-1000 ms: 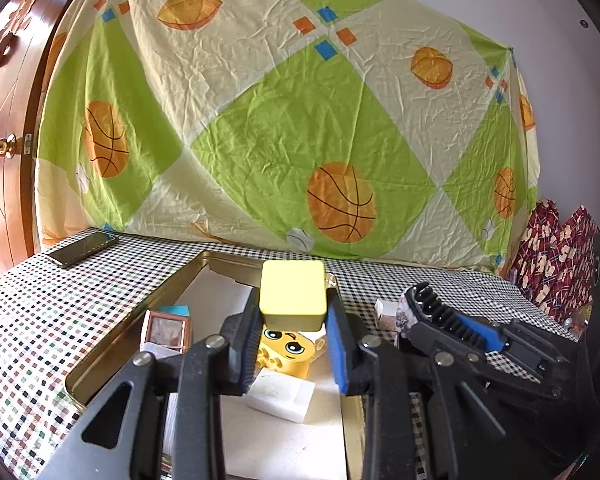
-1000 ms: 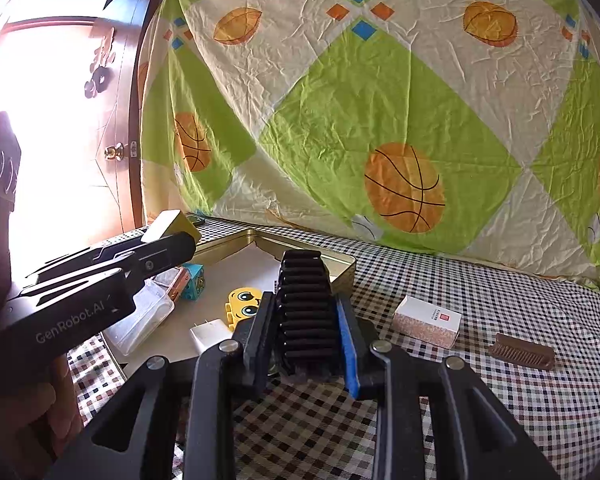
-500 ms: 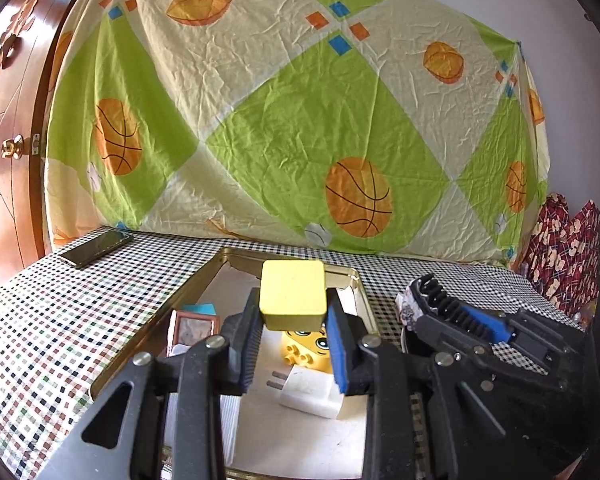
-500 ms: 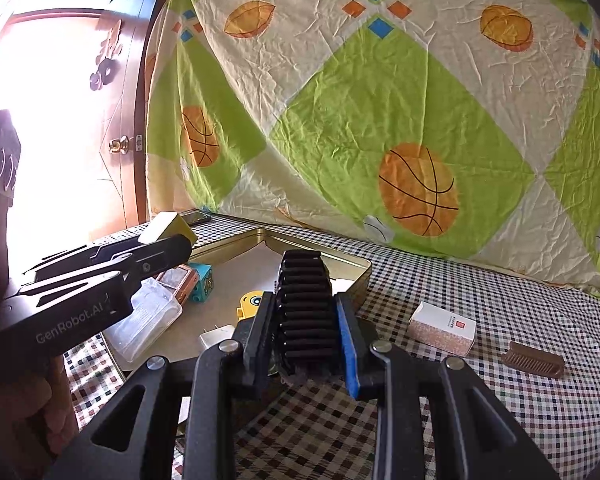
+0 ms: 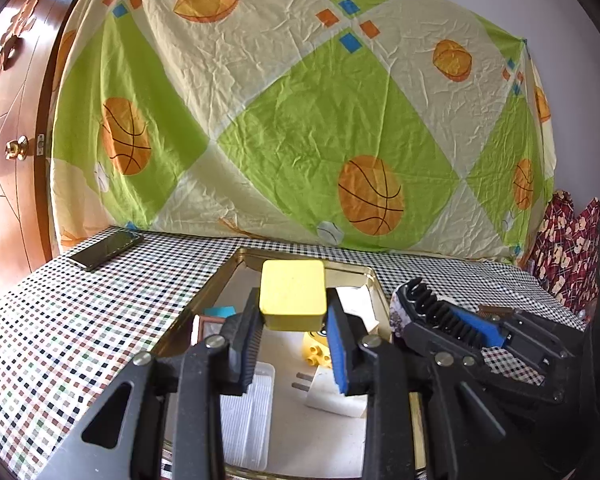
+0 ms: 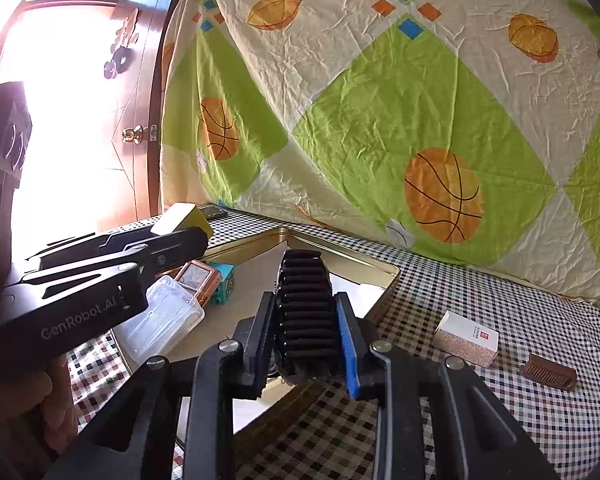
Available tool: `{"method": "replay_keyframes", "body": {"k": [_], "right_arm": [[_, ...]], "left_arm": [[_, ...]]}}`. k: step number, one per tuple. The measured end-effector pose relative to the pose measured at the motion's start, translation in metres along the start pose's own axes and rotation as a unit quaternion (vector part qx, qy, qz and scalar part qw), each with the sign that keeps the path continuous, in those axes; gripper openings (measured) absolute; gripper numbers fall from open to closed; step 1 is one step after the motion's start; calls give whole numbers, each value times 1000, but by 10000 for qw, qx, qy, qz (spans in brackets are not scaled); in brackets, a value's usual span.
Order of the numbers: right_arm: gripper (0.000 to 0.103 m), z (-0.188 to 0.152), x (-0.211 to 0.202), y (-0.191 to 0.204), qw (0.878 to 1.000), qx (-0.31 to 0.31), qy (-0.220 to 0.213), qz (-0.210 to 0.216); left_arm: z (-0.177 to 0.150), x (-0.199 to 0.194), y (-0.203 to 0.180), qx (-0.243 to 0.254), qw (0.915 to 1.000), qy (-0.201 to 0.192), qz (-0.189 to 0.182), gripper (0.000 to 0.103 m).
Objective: Organize rigid objects
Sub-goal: 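Lower the cube and hairbrush into the tin and open both tools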
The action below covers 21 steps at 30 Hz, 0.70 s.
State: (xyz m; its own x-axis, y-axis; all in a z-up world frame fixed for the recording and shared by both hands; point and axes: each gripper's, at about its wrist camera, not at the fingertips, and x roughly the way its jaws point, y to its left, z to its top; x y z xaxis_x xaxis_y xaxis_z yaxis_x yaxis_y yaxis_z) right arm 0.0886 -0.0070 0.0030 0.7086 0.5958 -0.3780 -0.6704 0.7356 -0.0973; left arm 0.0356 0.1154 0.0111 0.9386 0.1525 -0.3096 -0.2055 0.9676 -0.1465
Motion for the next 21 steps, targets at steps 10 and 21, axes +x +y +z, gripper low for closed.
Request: {"method": "replay_keyframes", "body": {"k": [10, 21], "right_arm": [[31, 8, 10, 6, 9999, -88, 43, 78], [31, 22, 40, -5, 9991, -29, 406, 136]], "left_arm": [[2, 19, 13, 108, 9992, 350, 182, 29], [6, 44, 18, 512, 9943, 856, 373, 29]]}}
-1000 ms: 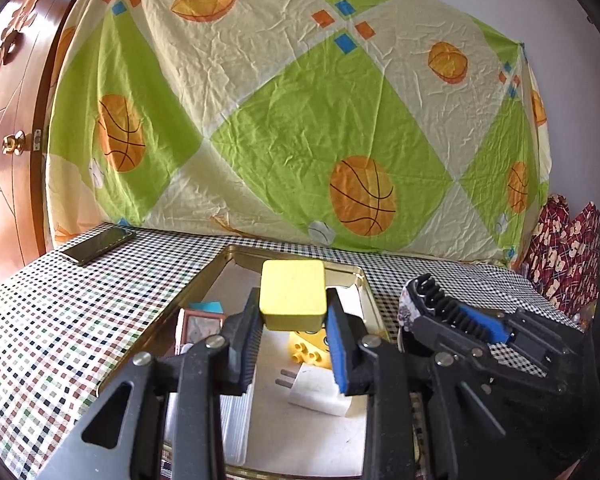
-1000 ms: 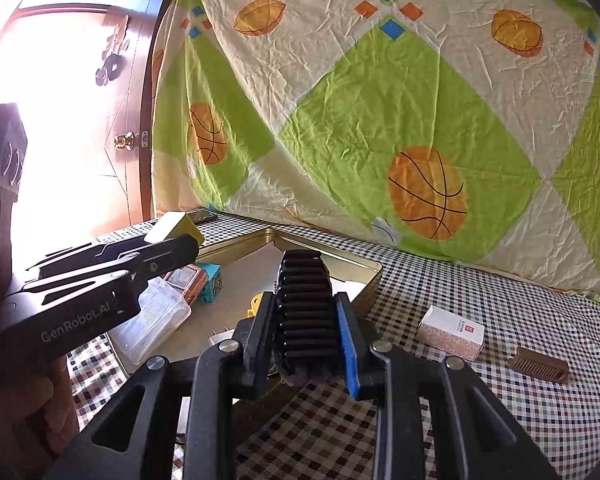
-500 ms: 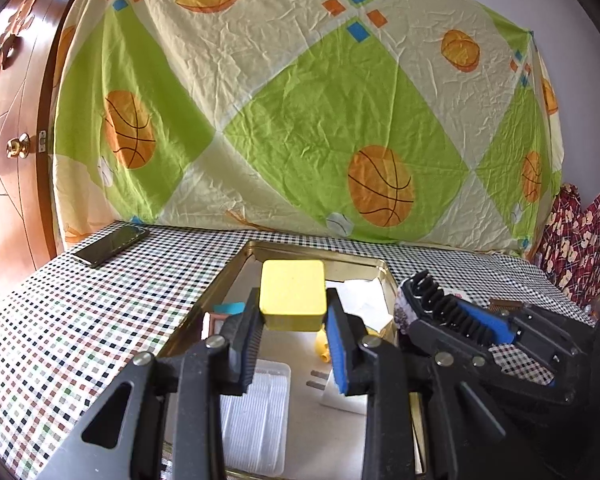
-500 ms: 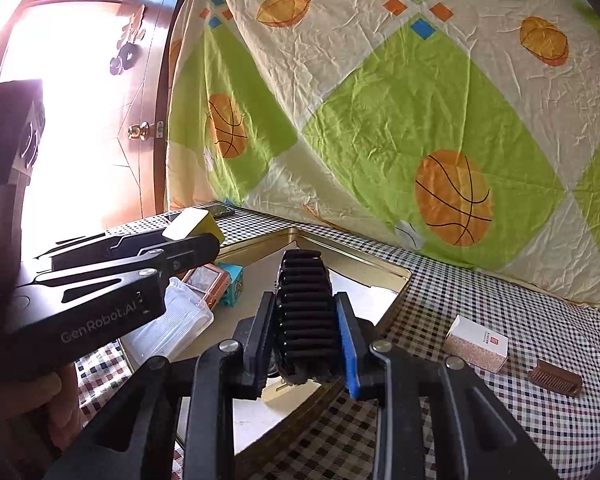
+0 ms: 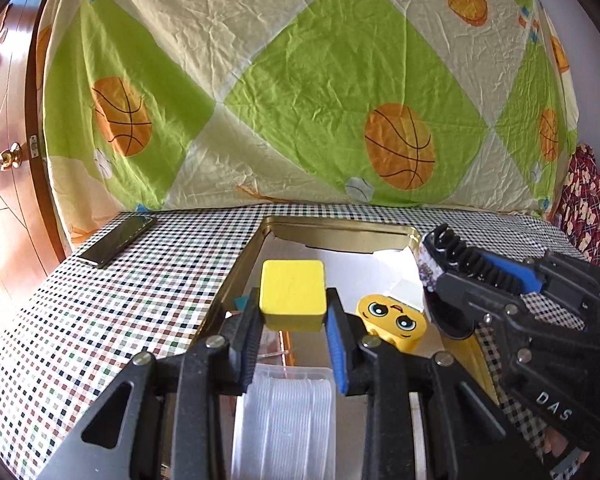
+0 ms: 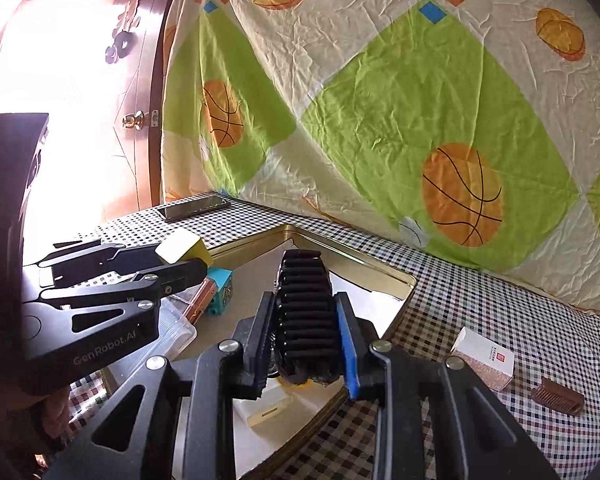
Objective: Organize rigid objects
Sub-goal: 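Lower the cube and hairbrush into the tin and open both tools, then move the left tool to the white box while the right tool moves to the brown wooden brush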
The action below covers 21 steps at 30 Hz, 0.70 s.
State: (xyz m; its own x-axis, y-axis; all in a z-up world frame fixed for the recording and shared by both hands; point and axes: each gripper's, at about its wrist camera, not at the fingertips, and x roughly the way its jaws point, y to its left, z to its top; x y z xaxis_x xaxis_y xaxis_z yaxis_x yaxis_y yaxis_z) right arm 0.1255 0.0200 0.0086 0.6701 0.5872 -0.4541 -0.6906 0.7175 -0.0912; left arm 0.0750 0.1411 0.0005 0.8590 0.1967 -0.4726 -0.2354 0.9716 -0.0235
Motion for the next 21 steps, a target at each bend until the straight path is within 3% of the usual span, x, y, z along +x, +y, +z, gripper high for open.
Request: {"method": "replay_keyframes", "body": {"k": [12, 14, 15, 16, 18, 20, 21], "right_arm": [[32, 5, 38, 1, 9988, 10, 467, 134], [38, 5, 38, 0, 9990, 25, 434, 132], [47, 5, 36, -1, 9991, 53, 403, 136], [56, 5, 32, -3, 9993, 83, 349, 127], [62, 4, 22, -8, 9997, 126, 216, 4], [68, 1, 11, -17, 9998, 176, 116, -43], [73, 0, 5, -23, 9997, 200, 66, -109]], "left_arm": [[12, 23, 0, 243, 9986, 451, 117, 30], [13, 23, -2, 288, 9985, 438, 159, 34], [14, 21, -2, 298, 9985, 419, 177, 36], [14, 20, -3, 287, 9986, 396, 184, 45], [15, 14, -3, 206, 9990, 301, 267, 61], [16, 8, -5, 123, 9992, 196, 315, 85], [16, 6, -7, 96, 9993, 142, 339, 90]]}}
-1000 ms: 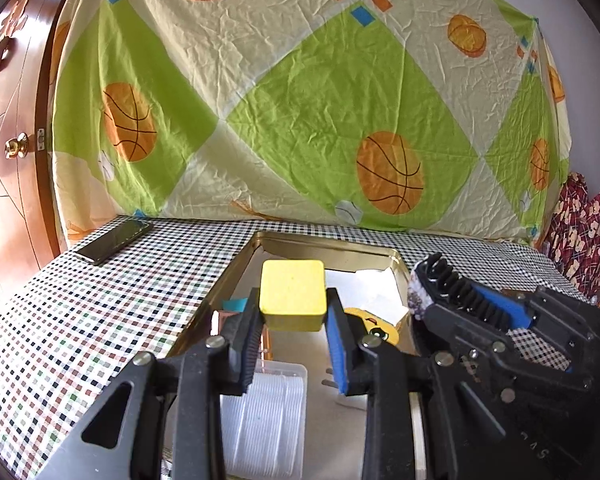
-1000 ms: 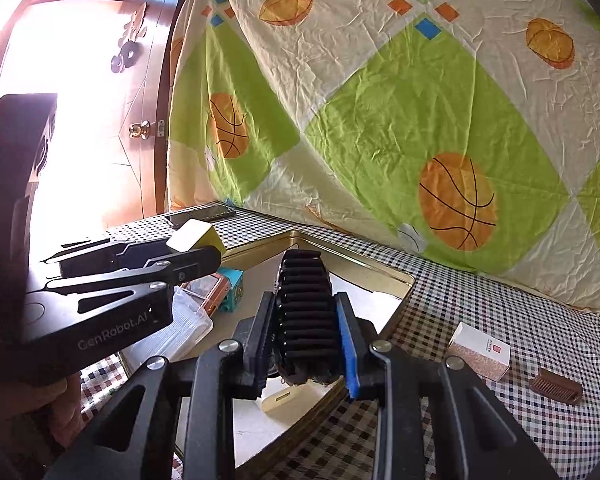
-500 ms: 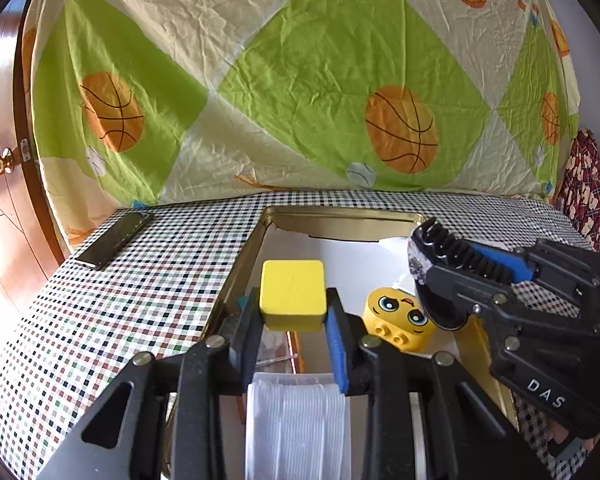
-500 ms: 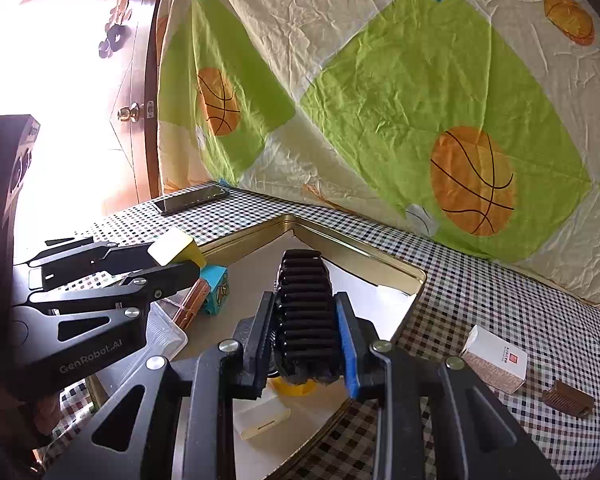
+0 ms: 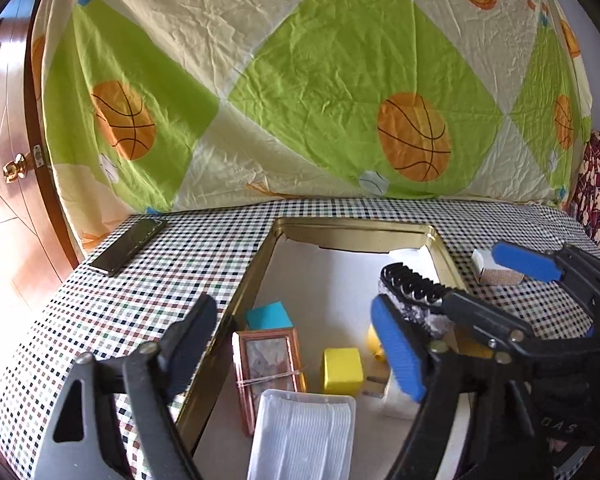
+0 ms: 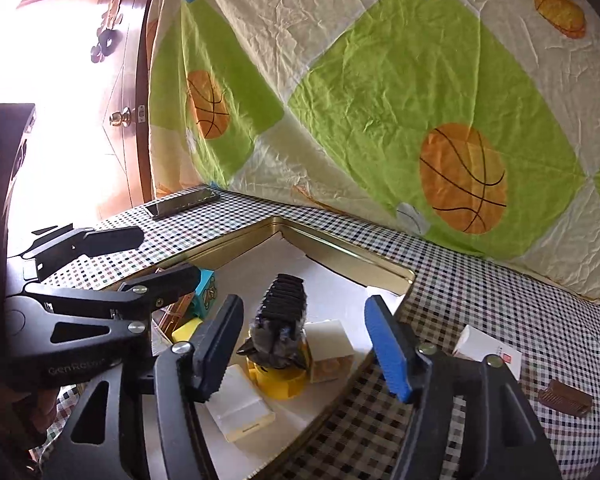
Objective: Organize rigid objects
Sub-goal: 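Move the left tool to the white box while the right tool moves to the brown wooden brush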
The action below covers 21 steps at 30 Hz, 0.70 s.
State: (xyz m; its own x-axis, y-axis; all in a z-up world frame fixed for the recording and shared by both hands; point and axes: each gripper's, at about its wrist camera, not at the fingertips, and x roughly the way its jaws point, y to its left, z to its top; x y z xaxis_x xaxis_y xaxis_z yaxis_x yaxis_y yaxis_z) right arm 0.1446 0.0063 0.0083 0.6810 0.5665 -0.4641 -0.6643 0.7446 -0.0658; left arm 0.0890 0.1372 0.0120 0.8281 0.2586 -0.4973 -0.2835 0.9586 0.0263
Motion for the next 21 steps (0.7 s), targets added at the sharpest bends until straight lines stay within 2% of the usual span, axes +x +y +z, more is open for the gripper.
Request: {"method": "replay_keyframes", "body": {"k": [1, 2, 8, 12, 17, 21], "right_arm": [[76, -1, -5, -6, 10000, 25, -37, -78], [77, -3, -10, -13, 9999, 56, -55, -141], [77, -18, -39, -66, 9984, 126, -96, -550], [77, -33, -53, -117, 9944, 292, -37, -1019], [77, -47, -60, -184, 9865, 601, 112, -1517], [77, -54, -50, -222, 9840, 660, 394, -1606]], "left_arm": [[1, -2, -3, -8, 10000, -52, 13, 97], [2, -4, -8, -1, 9999, -99, -11, 100], [8, -18, -50, 109, 9985, -242, -473, 102], [12, -21, -95, 358, 9953, -216, -871, 102], [16, -3, -154, 719, 9890, 111, -1285, 102], [20, 28, -192, 825, 9859, 522, -1359, 102]]}}
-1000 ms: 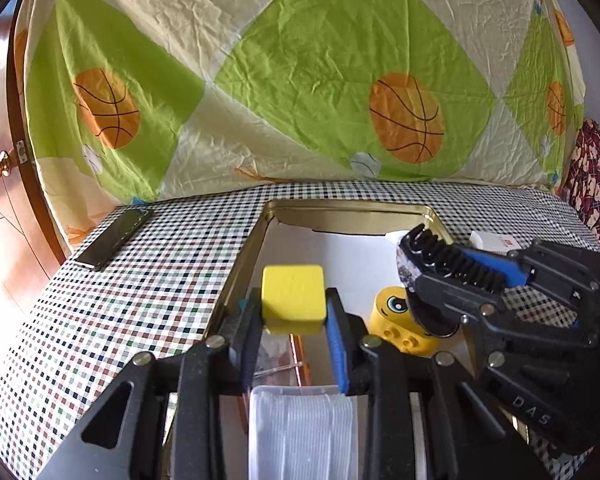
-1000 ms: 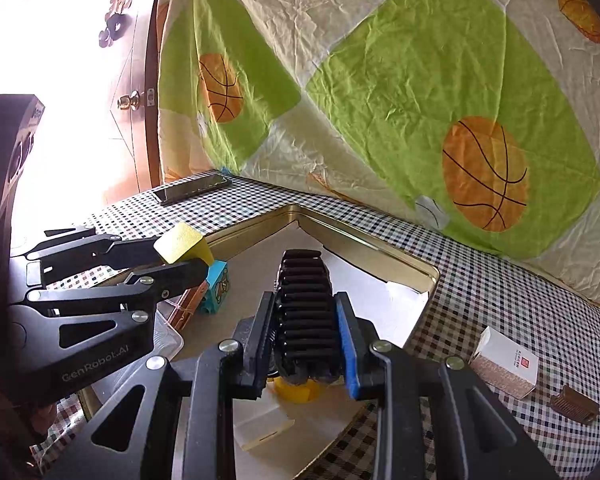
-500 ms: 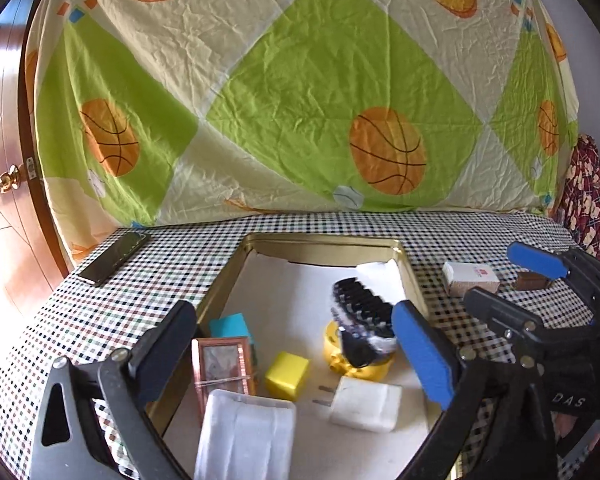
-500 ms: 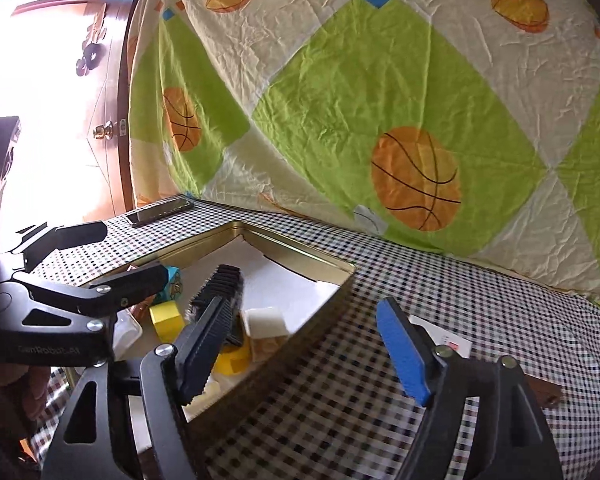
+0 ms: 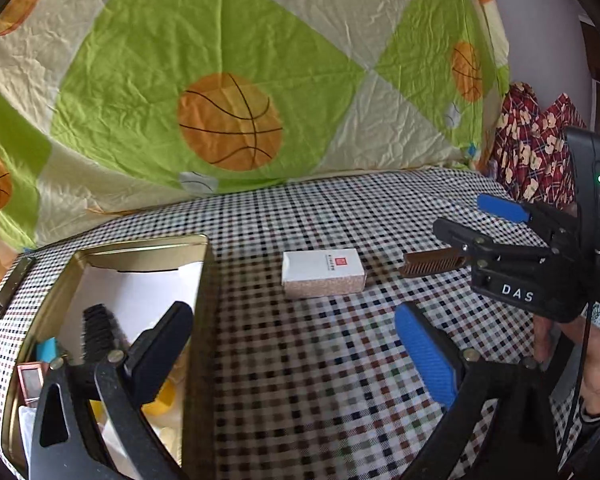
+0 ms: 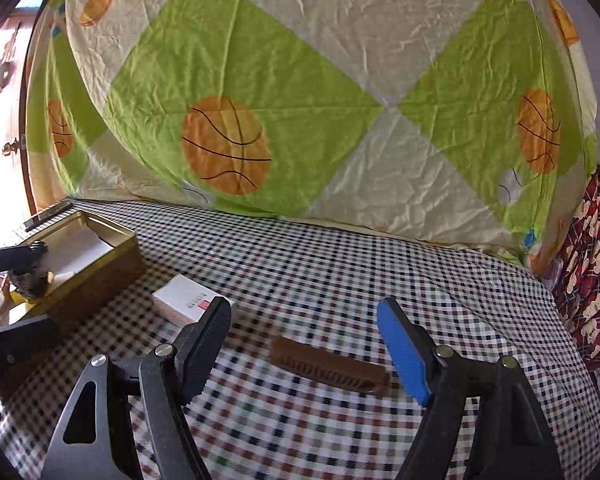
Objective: Organize rigid objects
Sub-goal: 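Move the left tool to the white box while the right tool moves to the brown wooden brush, then close the left tool on the white box while the right tool grasps the brown wooden brush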
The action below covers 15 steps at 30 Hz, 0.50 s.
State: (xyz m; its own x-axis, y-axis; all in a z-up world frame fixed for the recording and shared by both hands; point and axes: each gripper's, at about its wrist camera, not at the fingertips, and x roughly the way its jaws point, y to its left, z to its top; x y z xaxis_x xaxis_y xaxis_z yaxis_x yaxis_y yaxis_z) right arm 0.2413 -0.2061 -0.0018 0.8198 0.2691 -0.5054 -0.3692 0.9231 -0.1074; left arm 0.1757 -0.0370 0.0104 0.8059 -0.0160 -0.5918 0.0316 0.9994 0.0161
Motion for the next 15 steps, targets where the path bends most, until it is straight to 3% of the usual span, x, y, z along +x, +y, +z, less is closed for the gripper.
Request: {"method": "replay_keyframes", "body": {"k": [9, 13, 15], "right_arm": [[77, 0, 36, -11, 9945, -579, 615, 619], [77, -7, 46, -5, 9900, -813, 881, 739], [77, -7, 46, -2, 9888, -982, 843, 743]], "left_arm": [[15, 62, -18, -132, 9979, 628, -9, 102], [20, 80, -17, -243, 9966, 752, -220, 102], [22, 89, -19, -161, 9962, 846, -114, 102]]}}
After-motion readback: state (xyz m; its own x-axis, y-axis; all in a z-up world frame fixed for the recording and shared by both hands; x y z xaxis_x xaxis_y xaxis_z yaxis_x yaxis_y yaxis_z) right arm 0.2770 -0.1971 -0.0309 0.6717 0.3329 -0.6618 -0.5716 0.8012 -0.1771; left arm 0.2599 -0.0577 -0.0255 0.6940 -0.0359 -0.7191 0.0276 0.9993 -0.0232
